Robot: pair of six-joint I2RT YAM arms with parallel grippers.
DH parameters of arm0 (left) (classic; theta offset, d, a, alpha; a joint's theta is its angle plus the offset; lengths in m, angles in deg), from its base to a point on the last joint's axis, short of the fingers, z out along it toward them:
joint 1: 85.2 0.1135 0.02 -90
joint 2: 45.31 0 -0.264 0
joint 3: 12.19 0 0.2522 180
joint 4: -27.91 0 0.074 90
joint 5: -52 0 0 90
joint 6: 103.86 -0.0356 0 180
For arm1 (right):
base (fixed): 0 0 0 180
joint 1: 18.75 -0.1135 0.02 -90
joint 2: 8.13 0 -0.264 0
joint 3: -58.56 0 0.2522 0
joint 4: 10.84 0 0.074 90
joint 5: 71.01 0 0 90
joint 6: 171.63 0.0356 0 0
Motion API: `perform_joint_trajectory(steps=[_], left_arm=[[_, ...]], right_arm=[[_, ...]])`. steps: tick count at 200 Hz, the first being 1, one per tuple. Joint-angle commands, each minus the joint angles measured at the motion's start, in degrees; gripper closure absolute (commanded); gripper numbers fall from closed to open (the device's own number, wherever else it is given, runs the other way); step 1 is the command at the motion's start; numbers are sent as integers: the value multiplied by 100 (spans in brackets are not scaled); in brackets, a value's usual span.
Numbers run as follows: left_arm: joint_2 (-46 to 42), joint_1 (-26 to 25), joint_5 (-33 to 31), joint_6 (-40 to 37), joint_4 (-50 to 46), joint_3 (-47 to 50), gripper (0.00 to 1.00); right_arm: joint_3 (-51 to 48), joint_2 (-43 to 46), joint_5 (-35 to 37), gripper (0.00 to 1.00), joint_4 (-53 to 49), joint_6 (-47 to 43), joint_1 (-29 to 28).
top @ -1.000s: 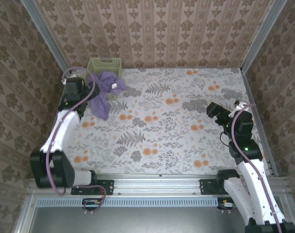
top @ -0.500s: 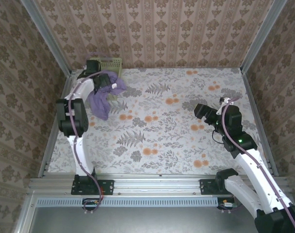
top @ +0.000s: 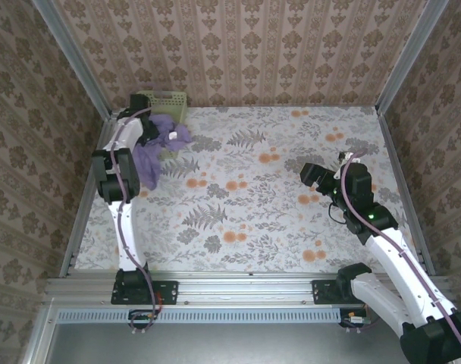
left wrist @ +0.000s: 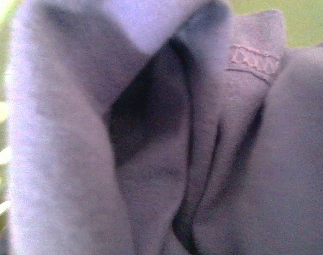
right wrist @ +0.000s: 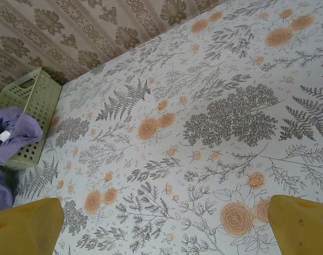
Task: Fold the inside-out t-shirt
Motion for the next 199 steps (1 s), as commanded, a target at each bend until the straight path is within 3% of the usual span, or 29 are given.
perform_joint_trajectory(steps=[1, 40, 88, 127, 158, 199], left_arm=[[-403, 324, -114, 129, -231, 202, 72], [-928, 409, 48, 49, -373, 199, 88], [-2013, 398, 583, 41, -484, 368, 99], [-3378, 195, 819, 12, -306, 734, 100], [-4388, -362, 843, -231, -205, 759, 100], [-5254, -1760, 500, -580, -27, 947, 100]], right_arm=[[200, 29, 140, 0, -69, -1, -38], [216, 181, 133, 0, -192, -1, -46], [208, 439, 173, 0, -532, 25, -40], [141, 598, 179, 0, -751, 11, -39], [454, 413, 449, 0, -1317, 5, -44], [724, 362, 320, 0, -1746, -82, -43]])
